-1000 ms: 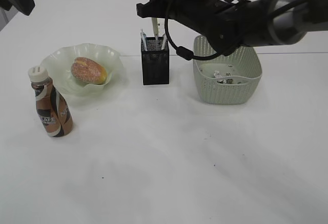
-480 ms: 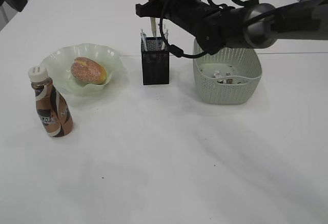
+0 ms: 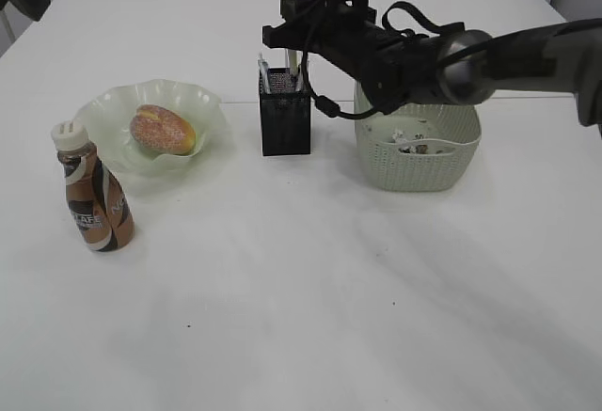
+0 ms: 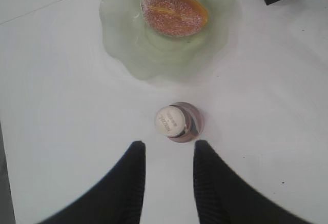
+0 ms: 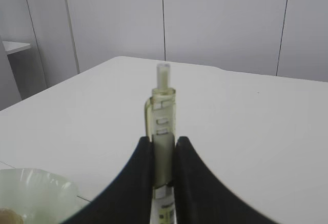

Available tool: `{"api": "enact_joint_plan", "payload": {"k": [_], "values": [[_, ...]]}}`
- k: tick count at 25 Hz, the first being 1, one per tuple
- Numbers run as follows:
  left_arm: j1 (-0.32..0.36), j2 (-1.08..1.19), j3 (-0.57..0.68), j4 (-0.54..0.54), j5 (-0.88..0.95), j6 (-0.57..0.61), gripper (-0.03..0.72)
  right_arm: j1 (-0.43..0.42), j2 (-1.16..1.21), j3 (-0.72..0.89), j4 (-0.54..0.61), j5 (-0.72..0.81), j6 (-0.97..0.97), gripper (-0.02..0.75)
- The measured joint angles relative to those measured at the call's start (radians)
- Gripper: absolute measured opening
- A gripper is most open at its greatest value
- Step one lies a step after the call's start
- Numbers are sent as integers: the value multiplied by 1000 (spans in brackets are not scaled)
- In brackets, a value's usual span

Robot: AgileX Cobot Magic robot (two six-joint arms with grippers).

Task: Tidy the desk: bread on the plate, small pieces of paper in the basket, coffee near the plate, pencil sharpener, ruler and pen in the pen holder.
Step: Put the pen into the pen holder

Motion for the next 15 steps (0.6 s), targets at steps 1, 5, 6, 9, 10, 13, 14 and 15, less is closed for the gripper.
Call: {"api": "enact_joint_plan", "payload": {"k": [1,5,6,9,10,13,14,15], "values": [[0,0,0,0,0,0,239,0,7,-6,0,1,0,50],[0,0,0,0,-4,0,239,0,29,-20,0,16,11,50],[0,0,0,0,-6,0,239,0,31,-20,0,25,13,50],[0,0,0,2,-15,0,239,0,31,-20,-25,40,13,50],[0,0,0,2,-17,0,239,0,31,-20,-36,42,13,50],[0,0,0,3,-21,0,239,0,31,-21,-50,54,19,61],[0,0,0,3,-21,0,239,0,31,-21,-54,54,28,66],[0,0,0,3,-21,0,239,0,31,-22,-56,54,36,73]]}}
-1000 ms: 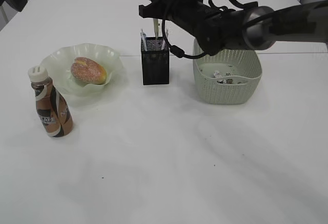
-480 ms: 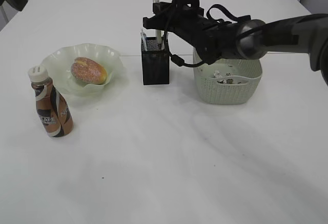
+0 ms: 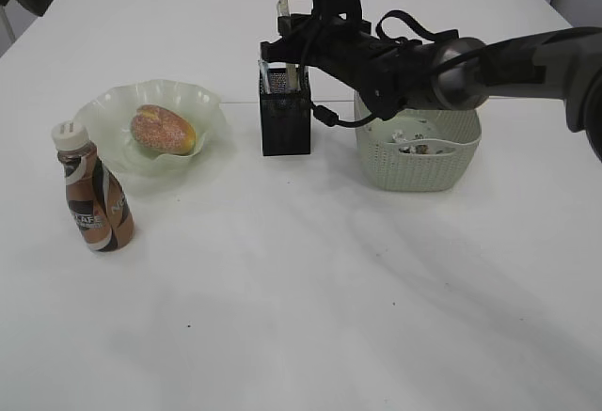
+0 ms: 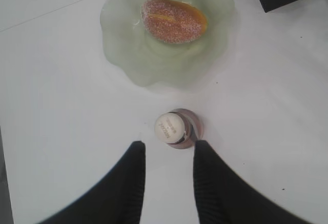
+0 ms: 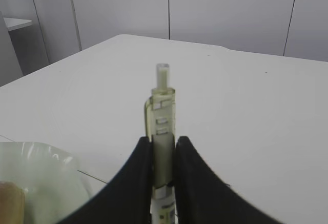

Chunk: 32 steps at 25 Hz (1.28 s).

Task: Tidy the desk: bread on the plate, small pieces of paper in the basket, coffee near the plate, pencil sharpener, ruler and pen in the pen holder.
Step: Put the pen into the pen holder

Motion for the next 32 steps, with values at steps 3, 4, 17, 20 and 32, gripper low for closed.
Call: {"api": "enact_joint_plan", "payload": {"k": [3,4,17,20,32], "values": [[0,0,0,2,0,0,239,3,0,0,0,2,12,91],[0,0,0,2,0,0,239,4,0,0,0,2,20,98],[0,0,0,2,0,0,239,6,0,-1,-27,68,111,350],[0,0,0,2,0,0,239,6,-10,-1,-45,107,113,354],[0,2,0,2,-21,0,239,22,-231,-2,-106,623,115,352]]}}
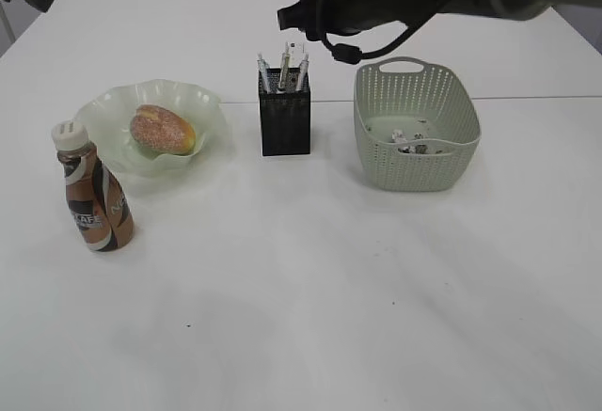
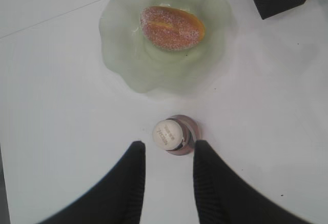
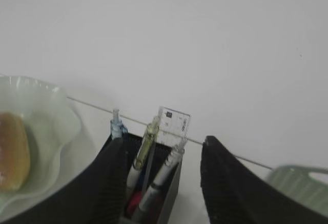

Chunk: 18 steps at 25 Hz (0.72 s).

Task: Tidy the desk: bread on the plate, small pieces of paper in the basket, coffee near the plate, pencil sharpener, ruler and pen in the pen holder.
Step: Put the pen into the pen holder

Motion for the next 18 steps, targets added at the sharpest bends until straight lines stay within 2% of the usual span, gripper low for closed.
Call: {"api": "enact_joint_plan", "payload": {"k": [6,9,12,18], "values": [[0,0,0,-6,11,0,248,33,-148,0,72,412,0,352],[0,0,0,-33,21,0,310,35,-207,-2,105,584,-4,352],[0,0,0,-74,28,0,379,35,-235,-13,109,737,-17,351],[0,0,0,-89,35,0,399,35,-245,-15,140,948,-19,350]]}}
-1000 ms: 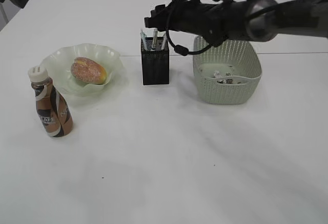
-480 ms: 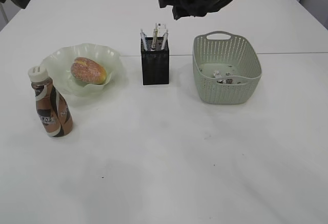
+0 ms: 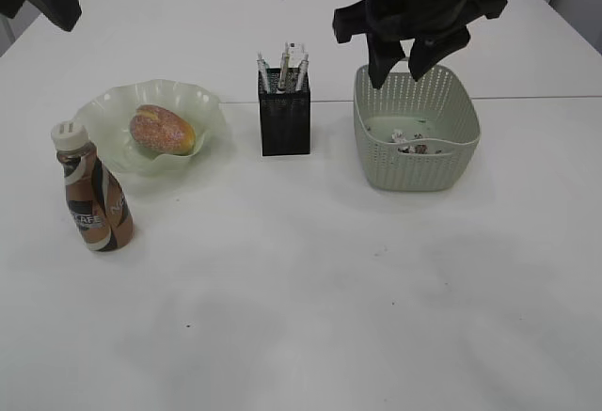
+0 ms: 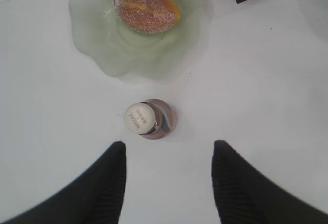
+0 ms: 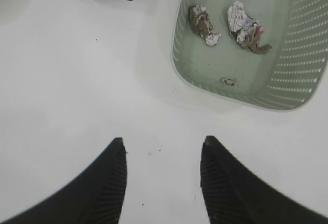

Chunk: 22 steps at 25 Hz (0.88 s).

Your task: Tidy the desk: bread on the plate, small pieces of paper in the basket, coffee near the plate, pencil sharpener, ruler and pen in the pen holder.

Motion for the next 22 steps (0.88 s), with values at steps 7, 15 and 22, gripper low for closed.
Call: {"api": "enact_joint_plan", "payload": {"k": [7,15,22], "values": [[0,0,0,-1,0,0,400,4,6,0,49,44,12,350],[0,-5,2,-98,4,19,400,6,-48,-20,137,50,-1,349],[0,-145,2,-103,8,22,400,6,-242,-21,109,54,-19,344]]}}
